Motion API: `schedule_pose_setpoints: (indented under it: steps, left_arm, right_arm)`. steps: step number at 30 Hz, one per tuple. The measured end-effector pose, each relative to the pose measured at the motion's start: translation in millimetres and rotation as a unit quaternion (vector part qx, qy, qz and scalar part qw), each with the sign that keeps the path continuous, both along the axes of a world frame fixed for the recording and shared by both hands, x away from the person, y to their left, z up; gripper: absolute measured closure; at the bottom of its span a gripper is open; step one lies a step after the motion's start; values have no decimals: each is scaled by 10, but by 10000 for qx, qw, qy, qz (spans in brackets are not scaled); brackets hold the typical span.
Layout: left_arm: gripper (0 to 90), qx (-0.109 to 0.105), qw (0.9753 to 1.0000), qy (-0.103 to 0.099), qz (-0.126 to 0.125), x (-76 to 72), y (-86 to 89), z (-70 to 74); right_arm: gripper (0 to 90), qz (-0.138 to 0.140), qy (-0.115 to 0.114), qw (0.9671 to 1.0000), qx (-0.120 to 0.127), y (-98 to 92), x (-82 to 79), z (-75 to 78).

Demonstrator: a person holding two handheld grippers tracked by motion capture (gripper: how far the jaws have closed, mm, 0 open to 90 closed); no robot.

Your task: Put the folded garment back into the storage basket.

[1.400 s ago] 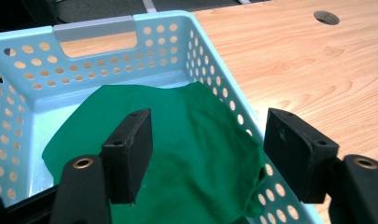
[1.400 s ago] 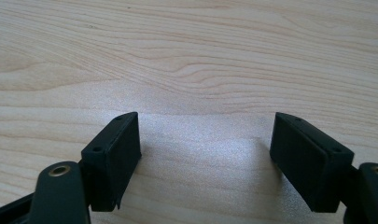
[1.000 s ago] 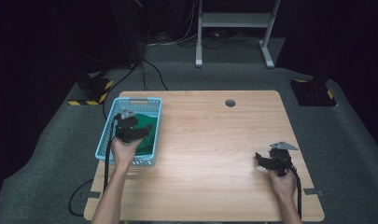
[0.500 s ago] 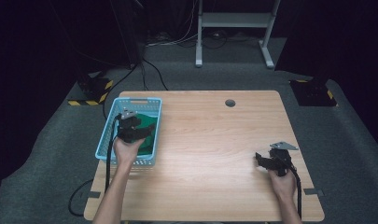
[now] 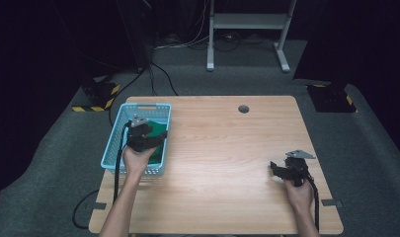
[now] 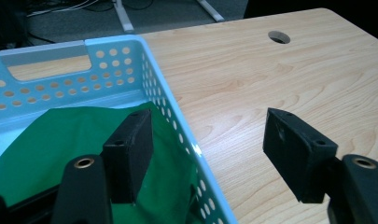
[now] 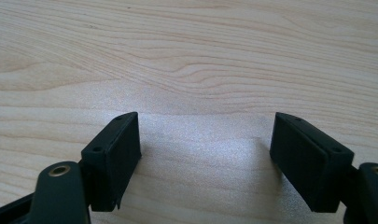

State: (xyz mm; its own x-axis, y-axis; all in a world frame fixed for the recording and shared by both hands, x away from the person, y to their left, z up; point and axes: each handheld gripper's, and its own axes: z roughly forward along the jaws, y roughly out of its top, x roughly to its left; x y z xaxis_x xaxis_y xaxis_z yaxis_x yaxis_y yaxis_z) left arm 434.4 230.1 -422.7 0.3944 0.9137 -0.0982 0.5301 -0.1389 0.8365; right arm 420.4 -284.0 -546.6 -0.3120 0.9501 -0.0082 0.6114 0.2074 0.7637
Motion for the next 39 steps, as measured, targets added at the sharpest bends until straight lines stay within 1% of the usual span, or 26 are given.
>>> schedule_pose_setpoints:
  steps: [1,6,8,9,17,26,37,39]
  left_arm:
    - [334,-28,10000,3,-22,-4,-4,4]
    - [336,-36,10000,-11,-76,-23,-44,17]
    - [336,-23,9999,-59,-131,-43,-68,33]
    - [336,-55,9998,-69,-152,-50,-82,41]
    - [336,0,9994,-150,-297,-80,-168,93]
    - [337,0,9992,-168,-370,-101,-224,90]
    - [340,-48,9988,-212,-429,-136,-287,81]
    - [342,-1,9988,-190,-454,-131,-309,69]
  right_arm:
    - [243,-2,1,10000,2,0,0,0]
    - [243,-3,2,10000,3,1,0,0]
    - [243,-2,1,10000,2,0,0,0]
    - [243,-4,3,10000,4,1,-1,0]
    - [243,-3,3,10000,4,1,-1,0]
    - [243,1,-1,10000,-1,0,0,0]
    - [243,-2,2,10000,2,0,0,0]
    - [243,1,0,10000,0,0,0,0]
